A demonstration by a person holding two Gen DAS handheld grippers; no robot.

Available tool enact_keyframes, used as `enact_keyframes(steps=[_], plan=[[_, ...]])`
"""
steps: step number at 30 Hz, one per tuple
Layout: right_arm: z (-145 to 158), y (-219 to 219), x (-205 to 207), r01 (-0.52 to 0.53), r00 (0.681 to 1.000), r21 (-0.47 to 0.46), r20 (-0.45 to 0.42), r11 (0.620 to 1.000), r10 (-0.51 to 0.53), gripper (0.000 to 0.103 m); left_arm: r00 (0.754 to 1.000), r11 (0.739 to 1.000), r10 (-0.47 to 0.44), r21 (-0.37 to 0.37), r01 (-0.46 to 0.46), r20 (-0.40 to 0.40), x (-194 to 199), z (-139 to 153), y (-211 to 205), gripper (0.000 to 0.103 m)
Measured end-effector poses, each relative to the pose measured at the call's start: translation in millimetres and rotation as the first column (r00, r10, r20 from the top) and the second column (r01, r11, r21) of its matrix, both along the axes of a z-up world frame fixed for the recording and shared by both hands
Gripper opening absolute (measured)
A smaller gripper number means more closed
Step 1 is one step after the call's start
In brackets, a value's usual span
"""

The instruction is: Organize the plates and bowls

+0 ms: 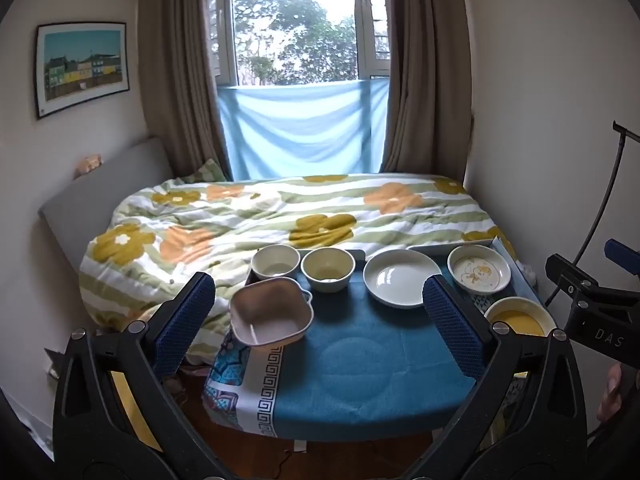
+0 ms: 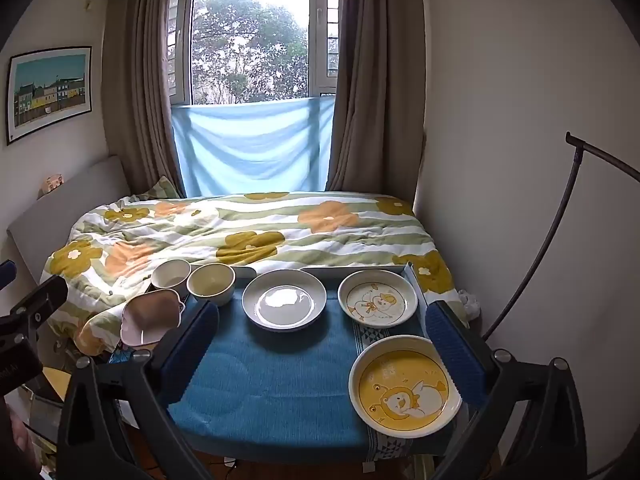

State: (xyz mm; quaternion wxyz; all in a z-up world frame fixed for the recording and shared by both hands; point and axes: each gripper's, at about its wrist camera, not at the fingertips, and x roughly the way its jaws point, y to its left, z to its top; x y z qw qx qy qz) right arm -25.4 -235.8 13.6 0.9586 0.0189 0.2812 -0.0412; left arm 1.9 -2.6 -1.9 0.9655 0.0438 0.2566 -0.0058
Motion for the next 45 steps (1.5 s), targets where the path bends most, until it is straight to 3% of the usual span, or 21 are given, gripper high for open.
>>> enact_keyframes(steps=[3, 7, 45], plan=[[-4.1, 0.6, 8.1, 0.009, 1.000, -0.003, -0.022, 1.000, -0.009, 0.103, 0.999, 1.000, 0.002, 0.002, -0.002, -0.035, 10.9, -0.7, -2.4, 0.103], [-11.4, -2.4, 16.2, 0.015, 1.000, 0.003, -0.018, 1.000, -0.015, 0.103, 1.000, 1.000, -0.006, -0.013, 0.005, -0.016, 20.5, -1.3, -2.9, 0.103], [-13.8, -6.2, 8.5, 0.008, 1.000, 0.012, -0.012, 1.000, -0.008, 0.103, 1.000, 1.000, 0.001, 0.005, -0.001, 0.030, 1.5, 1.2, -5.2, 0.103]])
